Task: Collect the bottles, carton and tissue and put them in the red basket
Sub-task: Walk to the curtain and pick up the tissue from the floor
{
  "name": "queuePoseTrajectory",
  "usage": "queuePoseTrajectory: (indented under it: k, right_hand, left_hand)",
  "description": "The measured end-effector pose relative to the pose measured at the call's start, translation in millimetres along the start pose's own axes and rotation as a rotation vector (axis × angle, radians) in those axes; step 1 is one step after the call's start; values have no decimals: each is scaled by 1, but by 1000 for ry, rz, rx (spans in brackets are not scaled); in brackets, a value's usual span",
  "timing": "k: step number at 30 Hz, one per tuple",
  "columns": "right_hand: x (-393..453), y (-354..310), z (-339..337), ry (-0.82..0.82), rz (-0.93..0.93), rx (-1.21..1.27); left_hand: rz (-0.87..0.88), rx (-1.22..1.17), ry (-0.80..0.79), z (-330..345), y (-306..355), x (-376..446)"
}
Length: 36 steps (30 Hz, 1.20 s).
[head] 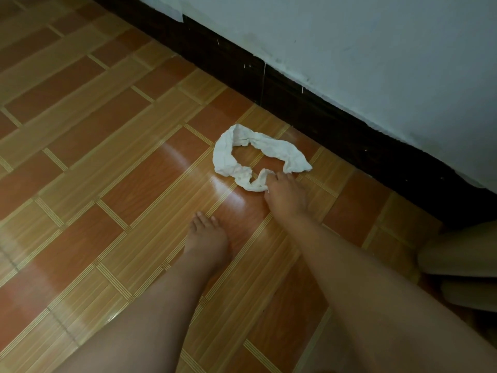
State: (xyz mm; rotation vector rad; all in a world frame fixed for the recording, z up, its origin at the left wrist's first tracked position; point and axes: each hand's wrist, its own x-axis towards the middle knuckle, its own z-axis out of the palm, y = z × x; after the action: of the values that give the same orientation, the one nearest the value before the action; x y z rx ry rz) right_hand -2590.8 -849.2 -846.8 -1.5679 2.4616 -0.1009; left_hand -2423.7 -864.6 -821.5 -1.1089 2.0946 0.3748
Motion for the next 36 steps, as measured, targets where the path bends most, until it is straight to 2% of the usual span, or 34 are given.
queuePoseTrajectory:
  k: [3, 6, 14, 20, 29, 34, 36]
  right_hand:
    - [-3, 7, -3, 2, -5, 58]
    - [-9, 13, -10, 73, 26, 157]
    - [-35, 33, -59, 262, 202, 578]
    - [-48, 43, -104, 285, 306, 843]
    - [-75, 39, -162, 315, 267, 841]
    - [-88, 38, -201, 317, 251, 838]
    - [-95, 37, -222, 304, 196, 756]
  left_hand:
    - [-7, -14, 4, 1, 0, 1]
    - [-12, -35, 20, 4, 0, 3]
    - [35, -94, 51, 17, -9, -1]
    - [51, -134, 66, 19, -16, -4]
    - [34, -127, 22, -4, -24, -20]
    - [33, -334, -17, -23, -17, -47]
    - [42, -378, -11, -33, -13, -59]
